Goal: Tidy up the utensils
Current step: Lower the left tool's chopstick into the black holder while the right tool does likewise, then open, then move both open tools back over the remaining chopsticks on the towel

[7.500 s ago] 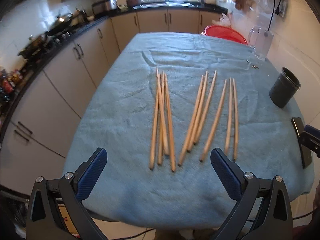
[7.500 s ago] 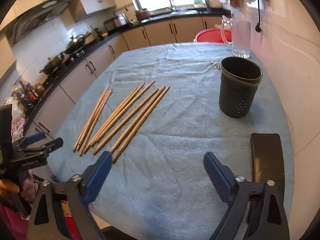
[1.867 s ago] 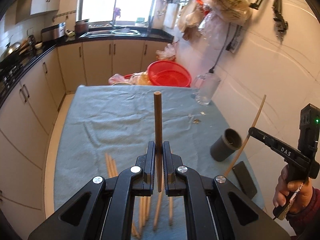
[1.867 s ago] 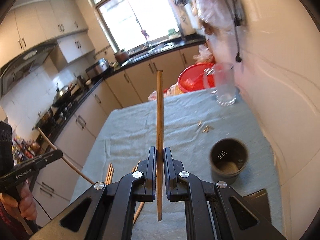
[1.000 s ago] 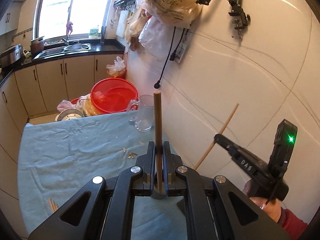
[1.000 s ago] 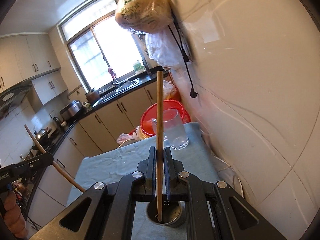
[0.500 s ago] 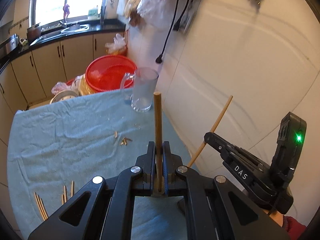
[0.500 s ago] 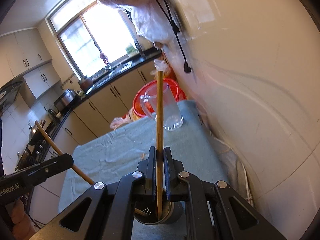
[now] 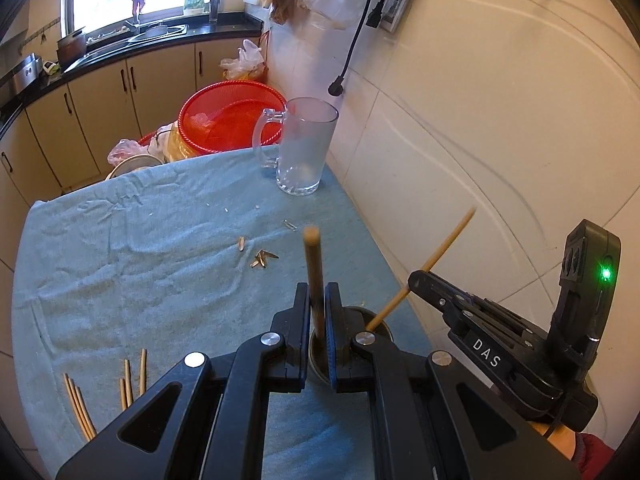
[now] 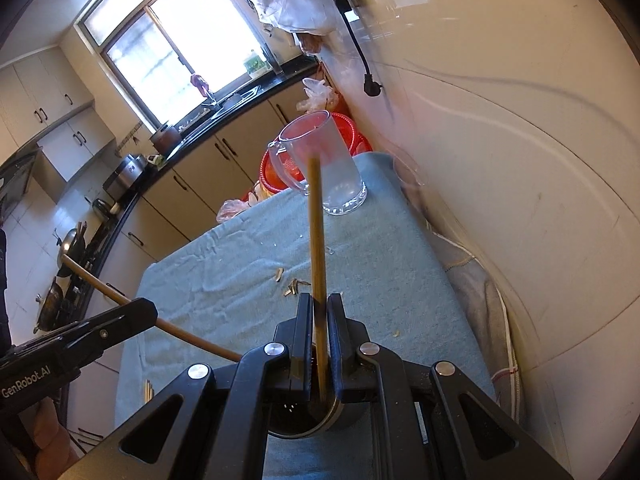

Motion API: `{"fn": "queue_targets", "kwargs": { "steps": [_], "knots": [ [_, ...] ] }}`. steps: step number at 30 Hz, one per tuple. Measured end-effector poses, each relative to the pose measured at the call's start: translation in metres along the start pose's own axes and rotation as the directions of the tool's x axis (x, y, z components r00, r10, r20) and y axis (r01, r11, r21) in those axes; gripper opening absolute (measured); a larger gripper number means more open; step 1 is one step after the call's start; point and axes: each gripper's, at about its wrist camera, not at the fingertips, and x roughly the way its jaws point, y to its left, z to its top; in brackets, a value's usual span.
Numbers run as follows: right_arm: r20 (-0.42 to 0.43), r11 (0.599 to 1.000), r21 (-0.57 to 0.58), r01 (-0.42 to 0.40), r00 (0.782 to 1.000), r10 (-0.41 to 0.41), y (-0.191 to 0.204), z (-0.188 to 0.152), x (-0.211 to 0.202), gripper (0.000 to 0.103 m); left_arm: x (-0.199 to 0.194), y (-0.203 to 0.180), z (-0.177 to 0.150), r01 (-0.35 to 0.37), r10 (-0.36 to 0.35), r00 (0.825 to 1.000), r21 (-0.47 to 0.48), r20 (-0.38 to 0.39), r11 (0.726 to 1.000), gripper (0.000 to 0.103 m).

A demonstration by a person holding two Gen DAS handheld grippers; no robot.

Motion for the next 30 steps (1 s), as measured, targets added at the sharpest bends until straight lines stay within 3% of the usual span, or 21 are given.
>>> {"fn": "queue_targets", "kwargs": {
  "steps": [2,4,6,11,15,23,30],
  "knots": [
    [0.004,1.000,-0.004,-0.004,1.000,0.004,0.000,0.001,-0.002,0.010,-0.001,0.001,0.001,0.004,-0.004,1.000,0.000,0.001,1.000,0.007],
    [0.015,1.000,-0.010,0.002,1.000,-0.002,0.001,0.003,-0.005,0.018,-0.003,0.002,0.003,0.012,-0.012,1.000,-0.004,0.005,1.000,0.012],
    [0.036,1.000,-0.012,0.001,0.999,-0.001,0.002,0.006,-0.011,0.023,-0.007,0.003,0.003,0.005,-0.005,1.000,-0.006,0.017,1.000,0.026],
    [0.089,1.000,-0.011,0.018,0.996,-0.017,0.005,0.011,-0.035,0.026,-0.030,0.007,0.007,0.010,-0.009,0.998,-0.009,0.068,1.000,0.029],
    [0.138,1.000,-0.013,0.025,0.990,-0.023,0.012,0.011,-0.061,0.040,-0.059,0.014,0.008,0.003,-0.001,0.991,-0.013,0.134,1.000,0.041],
    [0.152,0.999,-0.042,-0.030,0.988,0.036,0.041,-0.003,-0.090,0.041,-0.112,0.049,-0.007,-0.016,0.025,0.978,-0.046,0.208,0.999,0.041],
    [0.062,0.986,-0.130,-0.101,0.992,0.110,0.083,-0.041,-0.084,0.041,-0.130,0.103,-0.035,-0.072,0.092,0.975,-0.107,0.203,0.992,0.041]
  ]
}}
